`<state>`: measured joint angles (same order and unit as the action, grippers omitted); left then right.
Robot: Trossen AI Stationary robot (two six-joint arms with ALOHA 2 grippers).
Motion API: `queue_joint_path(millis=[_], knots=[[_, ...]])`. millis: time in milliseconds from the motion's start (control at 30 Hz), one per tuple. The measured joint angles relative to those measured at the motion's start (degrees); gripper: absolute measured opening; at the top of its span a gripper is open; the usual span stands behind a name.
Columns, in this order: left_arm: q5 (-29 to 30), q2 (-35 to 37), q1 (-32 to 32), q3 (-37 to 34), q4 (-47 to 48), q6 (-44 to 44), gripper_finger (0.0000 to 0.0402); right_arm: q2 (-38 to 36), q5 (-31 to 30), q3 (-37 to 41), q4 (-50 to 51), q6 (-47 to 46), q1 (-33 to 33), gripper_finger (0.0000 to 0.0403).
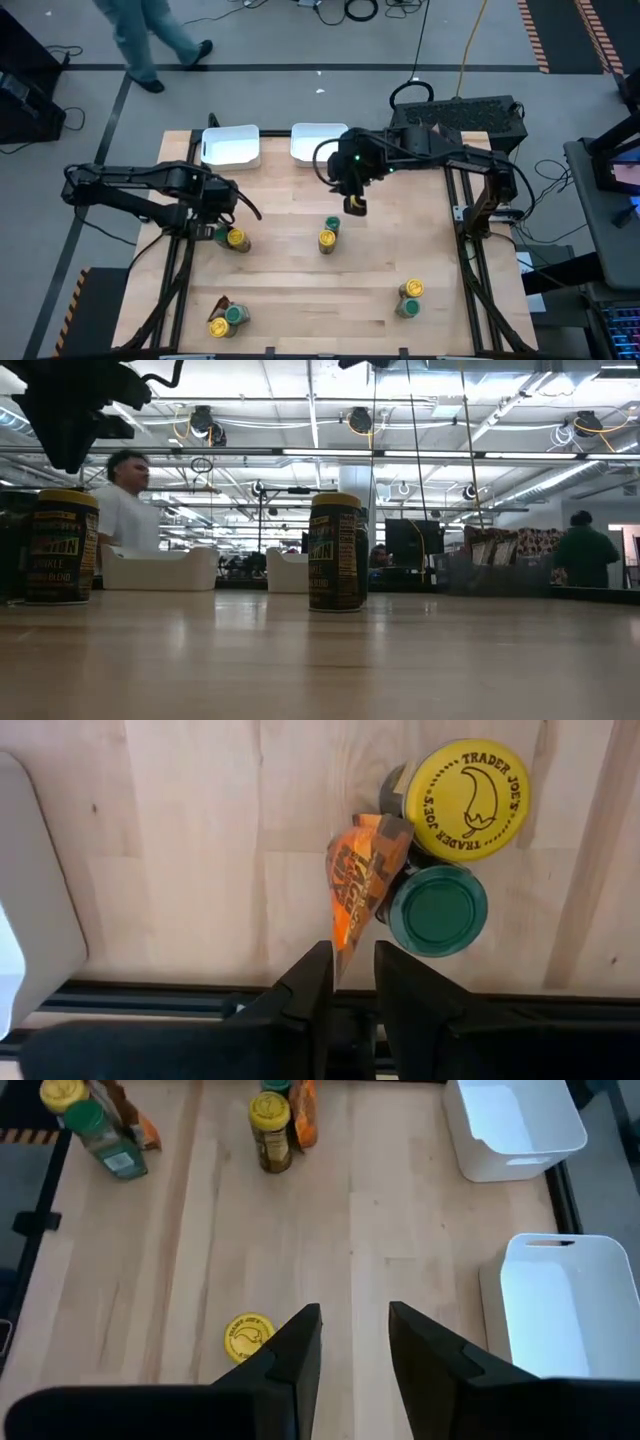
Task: Sort spices by type
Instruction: Put the top orange seasoning bag into the black bin
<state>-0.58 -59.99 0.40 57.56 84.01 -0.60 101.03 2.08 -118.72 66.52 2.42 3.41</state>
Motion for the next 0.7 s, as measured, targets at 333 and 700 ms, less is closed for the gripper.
queue_joint_path(millis=[333,700], knots=[[0.5,0.0,0.0,0.0,-1.5,1.1,0.0084,0.0,-0.1,0.0,-2.2,-2.3,0.4,0.0102],[0.7,-6.1,0.0,0.0,0.9,3.9,0.0085,0.1,-0.2,0.0,-1.9,-3.3,0.4,0.0102]])
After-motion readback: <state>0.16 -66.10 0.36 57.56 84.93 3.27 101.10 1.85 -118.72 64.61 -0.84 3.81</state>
